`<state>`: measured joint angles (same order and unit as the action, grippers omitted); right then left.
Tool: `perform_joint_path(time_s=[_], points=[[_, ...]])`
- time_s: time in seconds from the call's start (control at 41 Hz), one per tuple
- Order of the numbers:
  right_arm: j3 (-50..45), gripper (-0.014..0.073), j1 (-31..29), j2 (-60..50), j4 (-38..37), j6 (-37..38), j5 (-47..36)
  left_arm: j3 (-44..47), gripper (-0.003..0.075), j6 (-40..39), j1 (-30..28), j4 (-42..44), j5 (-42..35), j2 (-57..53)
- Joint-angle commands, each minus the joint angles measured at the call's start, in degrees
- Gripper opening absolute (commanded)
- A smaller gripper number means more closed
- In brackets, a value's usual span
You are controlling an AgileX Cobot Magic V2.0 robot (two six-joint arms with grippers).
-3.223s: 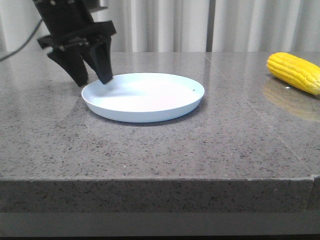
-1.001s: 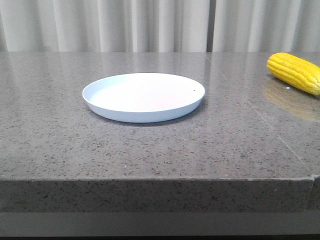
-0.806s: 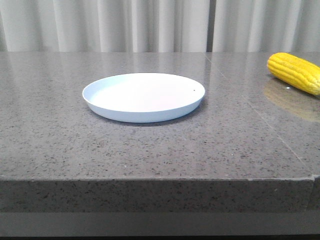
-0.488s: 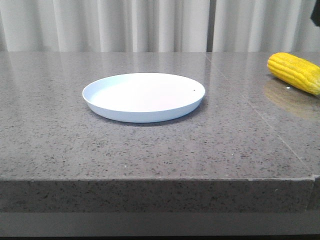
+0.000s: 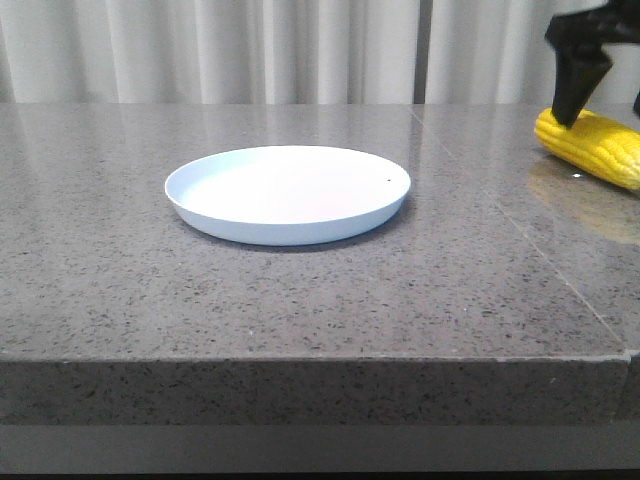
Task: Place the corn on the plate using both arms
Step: 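Lower the right gripper and close it around the corn cob, then lift the corn cob with the right gripper and carry it over the plate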
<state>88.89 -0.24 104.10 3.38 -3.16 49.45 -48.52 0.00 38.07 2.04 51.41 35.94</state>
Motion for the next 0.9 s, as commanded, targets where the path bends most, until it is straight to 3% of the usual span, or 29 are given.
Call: perform_joint_path(time_s=[0.0,0.073,0.147,0.22,0.537,0.684,0.879], points=[[2.69,0.0633,-0.15,-0.69,0.16,-0.41,-1.26,-1.56,0.048,-0.35,0.45,-0.35,-4.49,0.11],[3.27,0.0575,-0.15,0.4,0.16,-0.41,0.42,-1.56,0.048,-0.35,0.45,-0.35,-4.49,0.11],[3.27,0.0372,-0.15,0.39,0.16,-0.46,0.87,-1.56,0.048,-0.35,0.45,-0.35,-4.49,0.11],[3.27,0.0264,-0.15,0.19,0.23,-0.46,0.95,-1.56,0.048,-0.35,0.45,-0.35,-4.49,0.11],[3.34,0.0259,0.97,-5.25,2.36,-0.46,2.71,-1.56,0.048,-0.35,0.45,-0.35,-4.49,0.11],[5.42,0.0259,5.27,-9.26,2.73,-0.52,6.43,-1.56,0.048,-0.35,0.45,-0.35,-4.49,0.11],[14.05,0.0259,15.93,-9.89,4.74,-0.52,16.95,-1.56,0.048,-0.35,0.45,-0.35,-4.49,0.11]])
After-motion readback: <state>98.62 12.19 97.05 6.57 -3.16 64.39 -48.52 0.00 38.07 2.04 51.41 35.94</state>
